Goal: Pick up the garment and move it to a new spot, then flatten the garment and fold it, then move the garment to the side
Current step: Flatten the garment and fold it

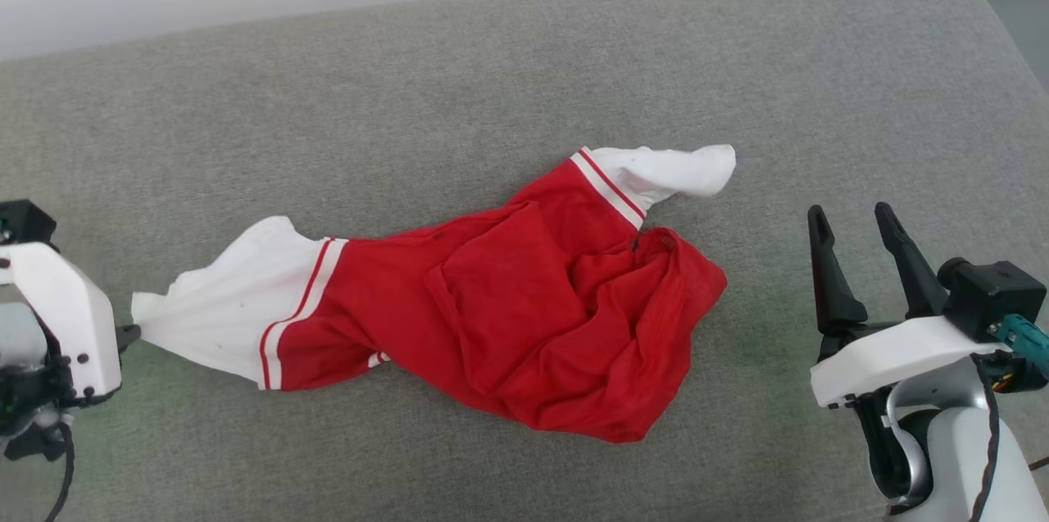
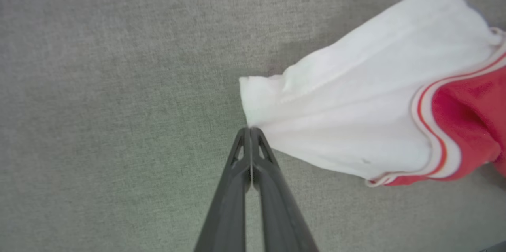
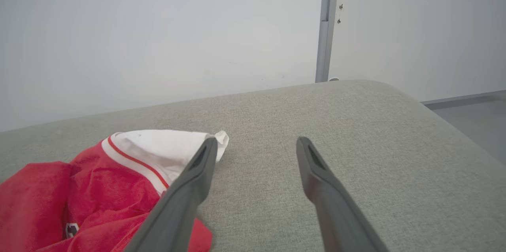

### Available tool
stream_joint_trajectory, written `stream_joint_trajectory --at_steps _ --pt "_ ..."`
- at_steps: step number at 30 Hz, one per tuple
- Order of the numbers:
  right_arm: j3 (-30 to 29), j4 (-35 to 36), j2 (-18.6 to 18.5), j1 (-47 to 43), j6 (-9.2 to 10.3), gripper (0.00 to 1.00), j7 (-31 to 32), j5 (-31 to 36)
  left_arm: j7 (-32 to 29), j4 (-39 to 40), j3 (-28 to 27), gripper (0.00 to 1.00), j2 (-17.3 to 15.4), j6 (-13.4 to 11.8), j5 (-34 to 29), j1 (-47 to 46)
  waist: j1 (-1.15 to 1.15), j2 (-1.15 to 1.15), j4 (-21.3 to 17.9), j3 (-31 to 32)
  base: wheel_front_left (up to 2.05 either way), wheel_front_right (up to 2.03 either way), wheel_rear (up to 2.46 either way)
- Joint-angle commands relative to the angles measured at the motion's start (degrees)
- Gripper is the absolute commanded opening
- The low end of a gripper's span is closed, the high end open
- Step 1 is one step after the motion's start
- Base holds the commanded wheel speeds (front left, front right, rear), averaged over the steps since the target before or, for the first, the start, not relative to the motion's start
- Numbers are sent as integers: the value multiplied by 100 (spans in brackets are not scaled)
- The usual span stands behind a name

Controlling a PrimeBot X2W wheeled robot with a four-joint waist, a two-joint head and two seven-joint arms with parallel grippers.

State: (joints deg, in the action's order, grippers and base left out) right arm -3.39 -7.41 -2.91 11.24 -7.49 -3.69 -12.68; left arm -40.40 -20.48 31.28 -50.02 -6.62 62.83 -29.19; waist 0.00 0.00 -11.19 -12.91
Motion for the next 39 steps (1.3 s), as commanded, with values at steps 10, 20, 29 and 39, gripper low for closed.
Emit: stream_joint_trajectory --at_steps 10,20,29,39 --pt "73 152 1 -71 0 100 156 -15 -10 649 -93 100 -201 -183 -10 59 0 0 85 66 0 0 0" --pt "191 327 0 76 0 100 225 -81 -653 914 466 100 136 102 -453 -733 0 0 -57 -160 0 0 0" --pt "270 399 2 142 0 100 179 -210 -700 124 1088 100 330 395 -1183 -1051 0 0 -300 -453 0 0 0" --pt "254 365 2 235 0 100 140 -256 -458 -1171 1141 0 680 654 -1076 -1077 0 0 -290 -622 0 0 0"
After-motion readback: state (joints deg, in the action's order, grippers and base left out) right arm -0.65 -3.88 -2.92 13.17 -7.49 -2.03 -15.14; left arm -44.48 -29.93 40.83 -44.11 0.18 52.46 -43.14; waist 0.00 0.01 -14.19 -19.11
